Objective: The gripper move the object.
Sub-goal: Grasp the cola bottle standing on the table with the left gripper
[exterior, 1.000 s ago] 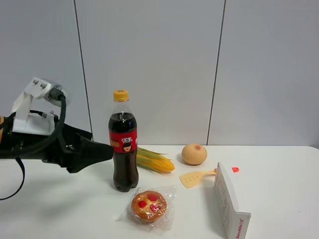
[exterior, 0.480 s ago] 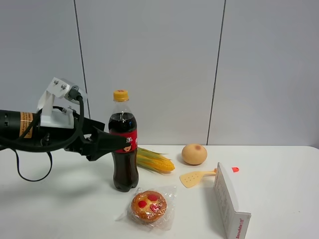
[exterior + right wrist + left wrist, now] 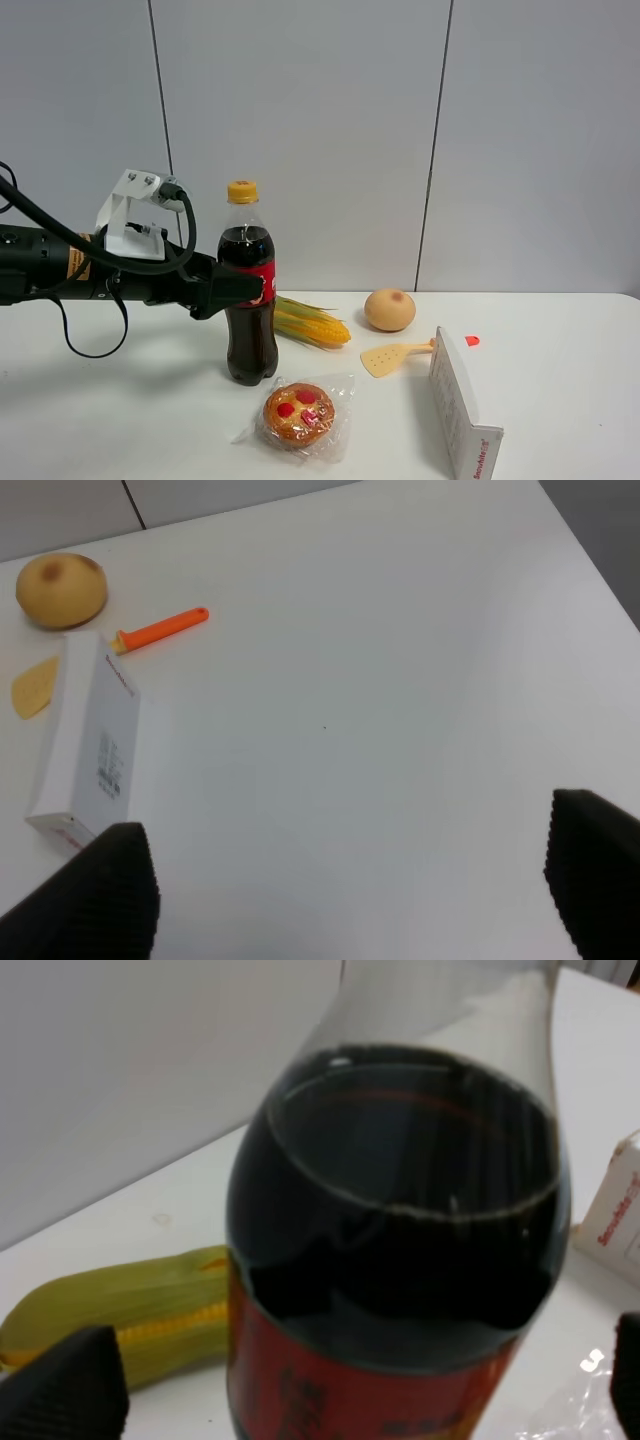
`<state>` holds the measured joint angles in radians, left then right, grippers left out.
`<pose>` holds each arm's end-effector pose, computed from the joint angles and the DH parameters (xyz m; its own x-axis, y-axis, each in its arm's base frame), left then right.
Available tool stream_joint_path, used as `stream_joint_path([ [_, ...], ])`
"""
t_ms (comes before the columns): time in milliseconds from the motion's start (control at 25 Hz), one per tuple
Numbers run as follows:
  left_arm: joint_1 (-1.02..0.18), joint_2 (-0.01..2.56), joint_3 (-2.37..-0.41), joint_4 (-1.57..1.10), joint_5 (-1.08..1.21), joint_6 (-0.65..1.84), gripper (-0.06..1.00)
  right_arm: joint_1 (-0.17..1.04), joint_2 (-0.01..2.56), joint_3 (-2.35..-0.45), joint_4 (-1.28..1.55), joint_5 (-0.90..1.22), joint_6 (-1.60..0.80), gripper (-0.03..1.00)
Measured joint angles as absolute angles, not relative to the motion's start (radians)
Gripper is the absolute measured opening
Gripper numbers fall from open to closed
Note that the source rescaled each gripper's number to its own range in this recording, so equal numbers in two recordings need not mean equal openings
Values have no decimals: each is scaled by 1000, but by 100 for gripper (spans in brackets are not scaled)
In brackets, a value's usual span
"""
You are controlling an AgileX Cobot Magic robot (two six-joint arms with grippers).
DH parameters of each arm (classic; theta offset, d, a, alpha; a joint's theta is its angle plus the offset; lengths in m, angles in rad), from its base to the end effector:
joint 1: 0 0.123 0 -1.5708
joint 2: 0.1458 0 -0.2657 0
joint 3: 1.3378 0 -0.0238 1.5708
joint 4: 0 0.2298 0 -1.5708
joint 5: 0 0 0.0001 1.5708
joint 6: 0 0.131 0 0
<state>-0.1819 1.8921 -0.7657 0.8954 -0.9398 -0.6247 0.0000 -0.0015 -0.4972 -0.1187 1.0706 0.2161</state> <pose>0.3321 -0.1450 0.1410 -0.3127 0.0655 -0.9476 0.7297 0.6552 -0.1955 0.0308 -0.0136 0.2477 -0.4429 0.1574 -0.8826 0.1643 0.9820 0.0927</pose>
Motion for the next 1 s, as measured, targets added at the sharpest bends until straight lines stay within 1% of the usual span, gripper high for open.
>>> stream_joint_path([
  [280, -184, 1899, -788, 898, -947, -609, 98, 0, -2, -497, -119, 1071, 216, 100],
  [720, -258, 1991, -912, 898, -947, -606, 98, 0, -2, -497, -119, 1071, 216, 100],
  [1000, -268, 2043, -924, 889, -939, -604, 98, 0, -2, -497, -119, 1071, 216, 100],
])
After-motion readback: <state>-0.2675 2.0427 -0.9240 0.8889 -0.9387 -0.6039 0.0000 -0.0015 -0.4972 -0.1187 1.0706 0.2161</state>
